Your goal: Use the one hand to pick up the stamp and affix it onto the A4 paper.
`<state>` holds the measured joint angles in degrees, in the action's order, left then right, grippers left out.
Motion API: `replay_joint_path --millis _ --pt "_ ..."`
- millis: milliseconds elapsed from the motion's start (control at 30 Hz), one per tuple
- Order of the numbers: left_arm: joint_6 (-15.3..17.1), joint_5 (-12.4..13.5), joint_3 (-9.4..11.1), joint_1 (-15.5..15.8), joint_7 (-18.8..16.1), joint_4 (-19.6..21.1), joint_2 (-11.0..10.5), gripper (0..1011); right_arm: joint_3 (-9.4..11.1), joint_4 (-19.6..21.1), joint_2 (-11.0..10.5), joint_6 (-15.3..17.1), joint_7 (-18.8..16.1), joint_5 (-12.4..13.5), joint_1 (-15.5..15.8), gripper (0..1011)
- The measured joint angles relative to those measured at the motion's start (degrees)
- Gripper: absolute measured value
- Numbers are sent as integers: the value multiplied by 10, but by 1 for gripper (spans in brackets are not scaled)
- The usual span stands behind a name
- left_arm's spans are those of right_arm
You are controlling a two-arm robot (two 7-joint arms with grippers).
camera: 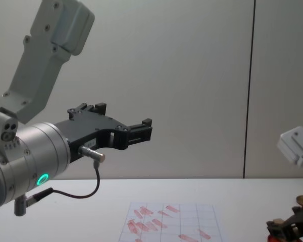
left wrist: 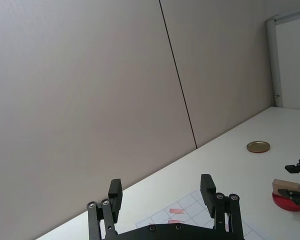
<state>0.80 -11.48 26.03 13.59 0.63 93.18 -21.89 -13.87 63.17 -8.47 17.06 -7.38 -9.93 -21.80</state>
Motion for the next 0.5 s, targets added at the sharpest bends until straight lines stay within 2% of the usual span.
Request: replay_joint_path --millis 67,167,333,433,500 --pt "0 0 0 0 0 0 0 993 0 4 0 -1 1 0 1 673" --pt "0 0 0 0 0 0 0 993 0 15 -1 -3 3 -1 4 794" --pt "0 0 0 0 0 0 0 993 2 36 -3 -6 7 -1 10 930" --pt "0 0 0 0 0 0 0 993 3 57 -6 -12 11 1 17 1001" --pt "0 0 0 0 0 0 0 993 4 65 -7 -16 13 3 20 1000"
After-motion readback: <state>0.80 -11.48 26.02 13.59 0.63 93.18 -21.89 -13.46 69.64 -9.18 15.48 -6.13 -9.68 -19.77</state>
